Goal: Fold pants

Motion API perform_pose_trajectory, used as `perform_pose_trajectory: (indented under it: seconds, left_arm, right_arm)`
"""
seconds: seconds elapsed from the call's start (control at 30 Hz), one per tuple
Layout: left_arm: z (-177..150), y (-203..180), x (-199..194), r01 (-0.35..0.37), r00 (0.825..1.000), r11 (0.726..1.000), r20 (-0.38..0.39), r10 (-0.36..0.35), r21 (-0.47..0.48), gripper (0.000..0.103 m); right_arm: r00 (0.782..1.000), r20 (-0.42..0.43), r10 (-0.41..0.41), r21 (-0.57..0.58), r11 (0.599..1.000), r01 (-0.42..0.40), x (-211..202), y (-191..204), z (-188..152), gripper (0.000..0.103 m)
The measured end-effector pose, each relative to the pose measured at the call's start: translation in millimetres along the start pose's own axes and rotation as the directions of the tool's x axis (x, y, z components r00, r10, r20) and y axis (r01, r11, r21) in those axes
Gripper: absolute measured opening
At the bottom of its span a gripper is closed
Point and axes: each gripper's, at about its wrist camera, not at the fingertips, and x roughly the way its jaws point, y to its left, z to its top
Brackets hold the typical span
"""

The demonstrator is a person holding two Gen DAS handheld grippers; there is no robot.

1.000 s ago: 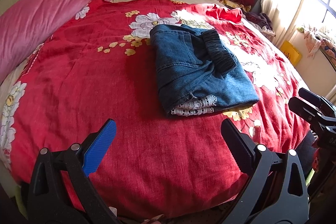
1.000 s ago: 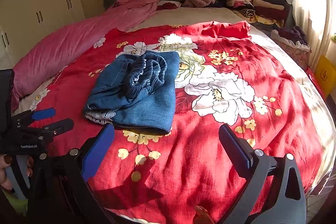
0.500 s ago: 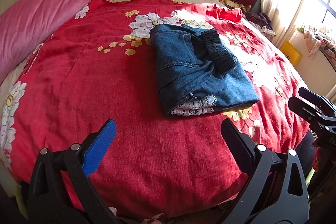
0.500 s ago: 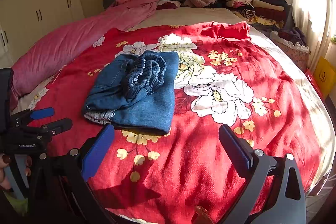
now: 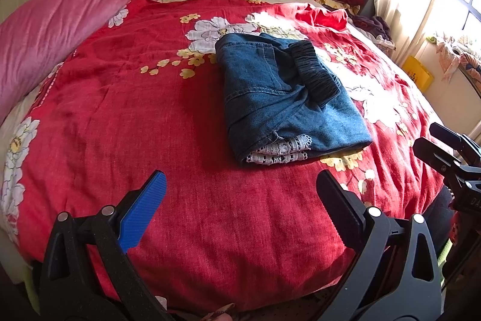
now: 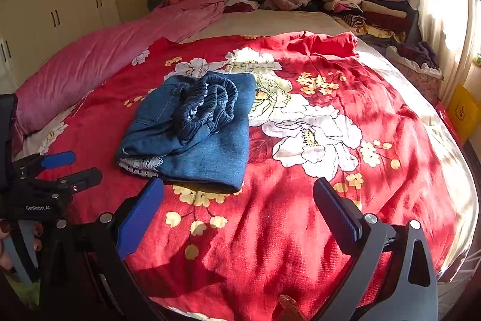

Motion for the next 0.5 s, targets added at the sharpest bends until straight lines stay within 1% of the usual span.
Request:
perform_pose_trajectory:
  seconds: [0.37, 0.5]
  left_arm:
    - [-0.6, 1.3, -0.1, 0.014, 1.0, 1.0, -0.007, -0.014, -0.003, 0.094]
    - [0.8, 1.4, 0.4, 0.003, 1.0, 1.0, -0.006, -0.003, 0.0, 0.094]
  right_arm:
    - [1.0, 0.0, -0.005, -0.002, 1.0, 0.005, -1.1, -3.9, 0.6, 0.099]
    - [1.0, 0.0, -0.005, -0.004, 1.0, 0.005, -0.7, -4.2, 0.7, 0.099]
